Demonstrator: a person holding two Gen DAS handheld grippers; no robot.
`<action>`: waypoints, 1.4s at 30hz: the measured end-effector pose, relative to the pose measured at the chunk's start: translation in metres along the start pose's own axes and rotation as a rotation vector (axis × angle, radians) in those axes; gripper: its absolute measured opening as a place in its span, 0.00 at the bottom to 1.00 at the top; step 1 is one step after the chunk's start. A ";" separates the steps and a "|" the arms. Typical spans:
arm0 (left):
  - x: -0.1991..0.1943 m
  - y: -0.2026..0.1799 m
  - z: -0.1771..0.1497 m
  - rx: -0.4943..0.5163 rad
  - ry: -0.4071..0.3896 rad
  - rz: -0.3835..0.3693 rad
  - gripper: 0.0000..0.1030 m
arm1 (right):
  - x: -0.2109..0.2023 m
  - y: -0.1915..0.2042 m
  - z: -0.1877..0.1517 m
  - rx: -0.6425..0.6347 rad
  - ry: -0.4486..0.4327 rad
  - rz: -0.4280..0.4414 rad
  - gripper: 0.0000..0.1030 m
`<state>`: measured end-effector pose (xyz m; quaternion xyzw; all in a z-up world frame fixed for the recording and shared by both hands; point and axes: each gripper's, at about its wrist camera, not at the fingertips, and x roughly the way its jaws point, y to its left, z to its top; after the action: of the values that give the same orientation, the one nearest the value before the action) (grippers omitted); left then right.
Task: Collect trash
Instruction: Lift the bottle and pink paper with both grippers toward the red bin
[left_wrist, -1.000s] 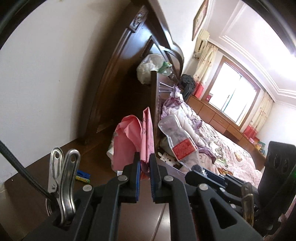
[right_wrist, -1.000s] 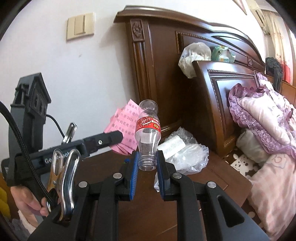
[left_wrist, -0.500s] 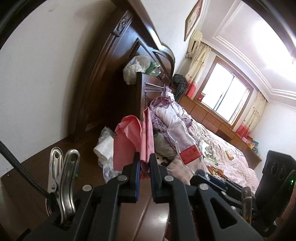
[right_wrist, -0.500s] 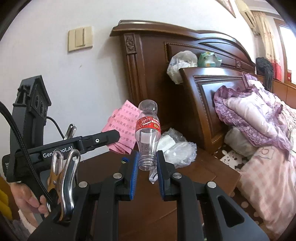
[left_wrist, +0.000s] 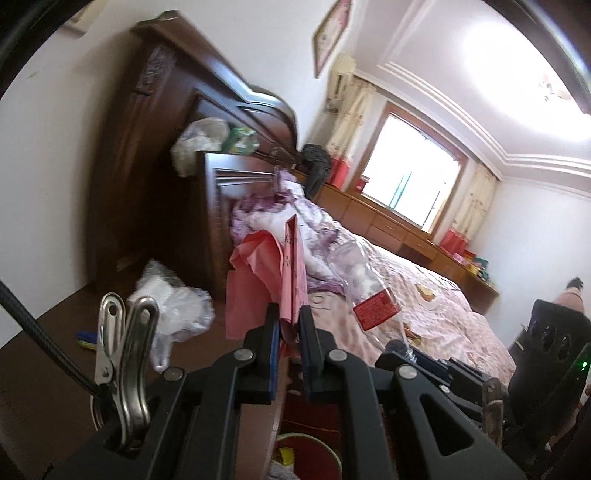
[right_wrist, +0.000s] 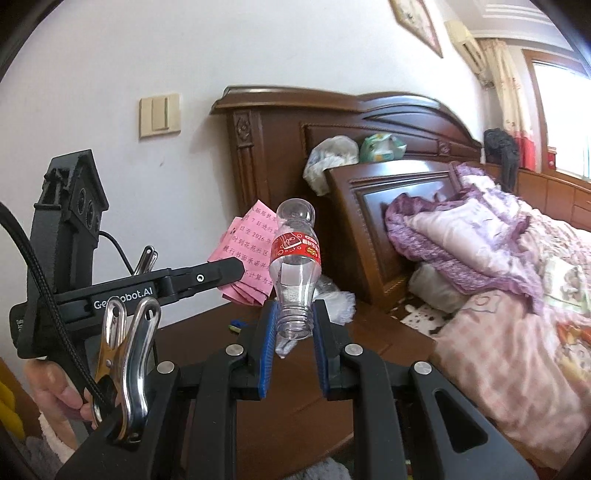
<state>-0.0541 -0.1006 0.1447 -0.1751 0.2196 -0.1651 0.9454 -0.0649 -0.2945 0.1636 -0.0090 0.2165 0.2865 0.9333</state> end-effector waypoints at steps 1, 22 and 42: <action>0.001 -0.008 -0.001 0.013 0.003 -0.014 0.10 | -0.006 -0.002 -0.002 0.005 -0.006 -0.010 0.19; 0.052 -0.097 -0.041 0.127 0.131 -0.151 0.10 | -0.086 -0.071 -0.037 0.158 -0.052 -0.148 0.19; 0.105 -0.150 -0.084 0.219 0.271 -0.210 0.10 | -0.115 -0.137 -0.082 0.306 -0.040 -0.240 0.19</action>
<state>-0.0399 -0.2960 0.0975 -0.0692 0.3062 -0.3077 0.8982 -0.1094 -0.4819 0.1221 0.1127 0.2361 0.1369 0.9554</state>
